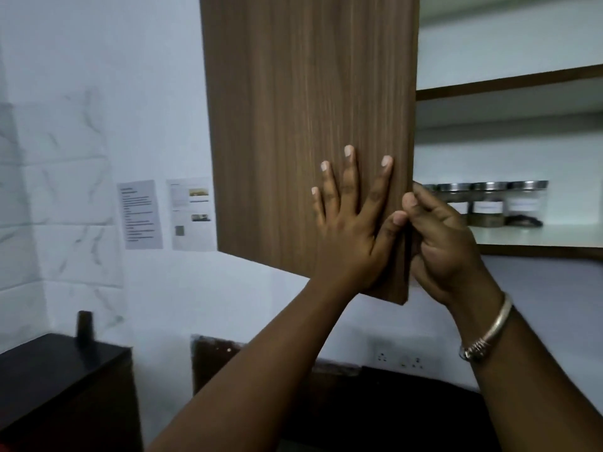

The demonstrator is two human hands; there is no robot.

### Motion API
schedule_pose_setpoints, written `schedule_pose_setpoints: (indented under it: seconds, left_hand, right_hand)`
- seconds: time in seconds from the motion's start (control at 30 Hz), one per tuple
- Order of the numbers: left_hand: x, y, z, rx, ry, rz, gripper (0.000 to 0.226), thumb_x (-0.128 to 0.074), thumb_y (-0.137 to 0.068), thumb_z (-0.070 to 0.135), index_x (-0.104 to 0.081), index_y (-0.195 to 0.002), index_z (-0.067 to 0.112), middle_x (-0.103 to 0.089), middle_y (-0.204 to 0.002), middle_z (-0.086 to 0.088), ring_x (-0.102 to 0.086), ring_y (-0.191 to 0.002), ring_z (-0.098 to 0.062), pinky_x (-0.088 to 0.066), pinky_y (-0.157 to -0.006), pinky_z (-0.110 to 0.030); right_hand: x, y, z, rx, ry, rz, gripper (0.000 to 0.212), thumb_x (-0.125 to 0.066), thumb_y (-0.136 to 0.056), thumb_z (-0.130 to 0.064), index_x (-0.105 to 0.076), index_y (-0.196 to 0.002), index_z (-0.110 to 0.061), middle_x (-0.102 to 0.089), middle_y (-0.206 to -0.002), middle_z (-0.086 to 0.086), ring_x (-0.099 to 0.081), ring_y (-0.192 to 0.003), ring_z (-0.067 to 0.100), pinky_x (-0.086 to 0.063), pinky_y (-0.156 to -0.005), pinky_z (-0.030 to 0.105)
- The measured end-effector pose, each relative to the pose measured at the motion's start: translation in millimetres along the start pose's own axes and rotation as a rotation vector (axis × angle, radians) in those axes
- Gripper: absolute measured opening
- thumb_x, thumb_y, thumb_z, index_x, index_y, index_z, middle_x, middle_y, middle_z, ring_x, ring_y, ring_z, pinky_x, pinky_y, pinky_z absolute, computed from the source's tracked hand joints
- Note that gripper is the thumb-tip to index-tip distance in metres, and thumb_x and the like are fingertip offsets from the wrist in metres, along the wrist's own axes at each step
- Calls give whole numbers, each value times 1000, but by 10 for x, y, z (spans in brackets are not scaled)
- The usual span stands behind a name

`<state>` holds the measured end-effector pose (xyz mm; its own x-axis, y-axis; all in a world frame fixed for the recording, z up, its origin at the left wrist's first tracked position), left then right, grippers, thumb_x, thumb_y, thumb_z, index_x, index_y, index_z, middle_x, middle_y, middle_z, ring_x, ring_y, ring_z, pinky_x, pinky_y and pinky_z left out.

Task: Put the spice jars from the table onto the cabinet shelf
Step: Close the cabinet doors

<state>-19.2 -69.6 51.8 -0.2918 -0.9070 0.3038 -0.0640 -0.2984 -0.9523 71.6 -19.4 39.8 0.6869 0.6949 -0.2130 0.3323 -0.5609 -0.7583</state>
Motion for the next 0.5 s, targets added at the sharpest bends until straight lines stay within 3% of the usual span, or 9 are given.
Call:
schedule_pose_setpoints:
  seconds: [0.13, 0.23, 0.37, 0.5]
  left_hand:
    - [-474, -152, -19, 22, -115, -37, 66, -16, -104, 61, -13, -164, 34, 4, -174, -9, 10, -159, -39, -4, -123, -65]
    - [-808, -251, -95, 16, -141, -82, 66, -22, -105, 59, -7, -165, 36, 9, -174, -9, 14, -157, -41, -1, -123, -66]
    - [-1154, -358, -203, 0, -170, -122, 68, -21, -105, 60, 0, -164, 35, 15, -172, -12, 19, -155, -43, 2, -122, -68]
    - [-1430, -434, -311, -3, -209, -177, 72, -18, -102, 64, 4, -164, 34, 17, -172, -14, 21, -154, -47, 4, -121, -69]
  right_hand:
    - [465, -167, -122, 64, 423, 182, 28, -50, -106, -11, -68, -127, -18, -77, -117, 0, -72, -114, 17, -60, -91, 31]
    - [734, -313, -140, 45, 743, 326, 25, -53, -105, -13, -71, -120, -18, -76, -111, 0, -72, -107, 18, -59, -96, 41]
    - [933, -531, -90, -4, 1056, 382, 23, -52, -104, -16, -71, -102, -2, -73, -97, 15, -69, -95, 32, -56, -88, 47]
    - [1092, -713, -15, -71, 1250, 391, 28, -51, -104, -22, -67, -83, -14, -64, -77, 1, -62, -82, 26, -52, -86, 44]
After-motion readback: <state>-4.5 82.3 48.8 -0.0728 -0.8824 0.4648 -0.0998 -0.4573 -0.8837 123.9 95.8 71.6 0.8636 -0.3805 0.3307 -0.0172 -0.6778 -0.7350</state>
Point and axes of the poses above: each hand's wrist, its own y-axis away from the middle knuckle, its own x-axis out of the back of the hand, z = x × y, the point moved 10 cm from there along -y, towards the middle knuckle
